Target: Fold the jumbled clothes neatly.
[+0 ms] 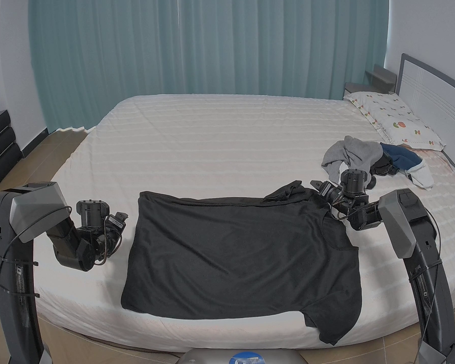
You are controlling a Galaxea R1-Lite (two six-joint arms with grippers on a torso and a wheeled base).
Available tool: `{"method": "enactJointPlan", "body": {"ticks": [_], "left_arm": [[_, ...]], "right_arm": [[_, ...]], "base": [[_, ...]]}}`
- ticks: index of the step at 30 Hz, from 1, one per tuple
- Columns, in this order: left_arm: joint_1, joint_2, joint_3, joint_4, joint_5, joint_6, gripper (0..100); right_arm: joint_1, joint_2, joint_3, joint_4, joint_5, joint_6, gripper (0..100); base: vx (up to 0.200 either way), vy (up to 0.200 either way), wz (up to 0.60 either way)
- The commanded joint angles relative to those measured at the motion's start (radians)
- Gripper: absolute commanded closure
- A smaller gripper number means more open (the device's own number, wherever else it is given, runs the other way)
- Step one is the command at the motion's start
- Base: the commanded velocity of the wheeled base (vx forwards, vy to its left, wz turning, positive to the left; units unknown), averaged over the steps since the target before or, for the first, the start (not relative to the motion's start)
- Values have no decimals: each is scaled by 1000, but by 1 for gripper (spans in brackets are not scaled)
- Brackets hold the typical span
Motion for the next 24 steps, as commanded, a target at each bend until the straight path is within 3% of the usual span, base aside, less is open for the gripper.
{"method": "enactJointPlan", "body": {"ticks": [1,11,12,24], "left_arm": [[0,4,0,0,0,0,0],[0,4,0,-2,0,0,0],[0,4,0,-2,0,1,0],[0,7,-2,-2,0,3,0]], "right_arm": [[-1,12,0,0,1,-2,0],[2,24,0,42,2,-7,0],[2,25,0,40,1,-7,100],[-36,10,0,0,-15,-11,100]], "base": [[0,0,0],[0,0,0],[0,0,0],[0,0,0]]}}
